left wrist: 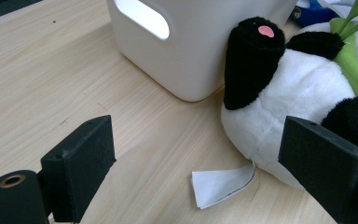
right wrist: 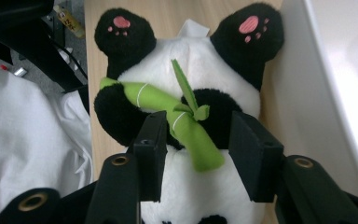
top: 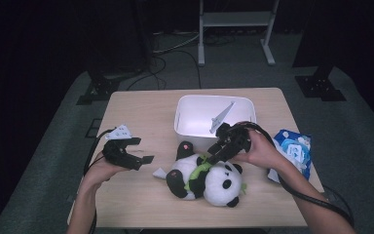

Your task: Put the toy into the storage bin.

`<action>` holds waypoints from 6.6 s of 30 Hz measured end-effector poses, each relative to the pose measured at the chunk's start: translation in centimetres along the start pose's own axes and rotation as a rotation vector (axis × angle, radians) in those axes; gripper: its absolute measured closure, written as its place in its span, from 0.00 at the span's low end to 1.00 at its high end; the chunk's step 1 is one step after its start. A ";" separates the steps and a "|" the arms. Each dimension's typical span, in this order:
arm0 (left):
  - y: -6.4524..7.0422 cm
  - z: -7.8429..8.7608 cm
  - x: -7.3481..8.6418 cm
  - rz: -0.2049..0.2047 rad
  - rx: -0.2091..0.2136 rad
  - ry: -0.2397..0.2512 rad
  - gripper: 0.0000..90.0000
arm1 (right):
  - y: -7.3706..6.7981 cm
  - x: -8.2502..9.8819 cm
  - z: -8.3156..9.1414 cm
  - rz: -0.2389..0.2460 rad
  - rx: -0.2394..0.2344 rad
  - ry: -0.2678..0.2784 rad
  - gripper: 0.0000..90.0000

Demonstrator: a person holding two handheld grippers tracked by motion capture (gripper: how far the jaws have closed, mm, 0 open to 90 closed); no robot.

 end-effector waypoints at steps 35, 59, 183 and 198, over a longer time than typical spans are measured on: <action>-0.8 -0.4 0.7 0.023 -0.007 -0.017 0.10 | 0.4 0.9 -4.8 0.019 0.016 -0.071 0.47; -1.4 -0.5 1.5 0.054 -0.015 -0.021 0.10 | -0.5 1.0 -5.2 0.031 0.050 -0.101 0.69; -5.5 2.6 4.2 0.213 -0.082 0.046 0.10 | 10.3 -7.9 8.2 0.045 0.130 -0.120 0.78; -5.3 2.6 4.0 0.203 -0.080 0.044 0.10 | 7.3 -7.4 7.2 0.070 0.051 -0.102 0.78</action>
Point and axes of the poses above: each handheld gripper's, and its own axes: z roughly backward along the jaws, x roughly out of its underside, y roughly to its right, the point moved 7 cm from there along -z, roughly forward along the jaws, and after that the axes turned 4 degrees about y, right-handed, at the moved point
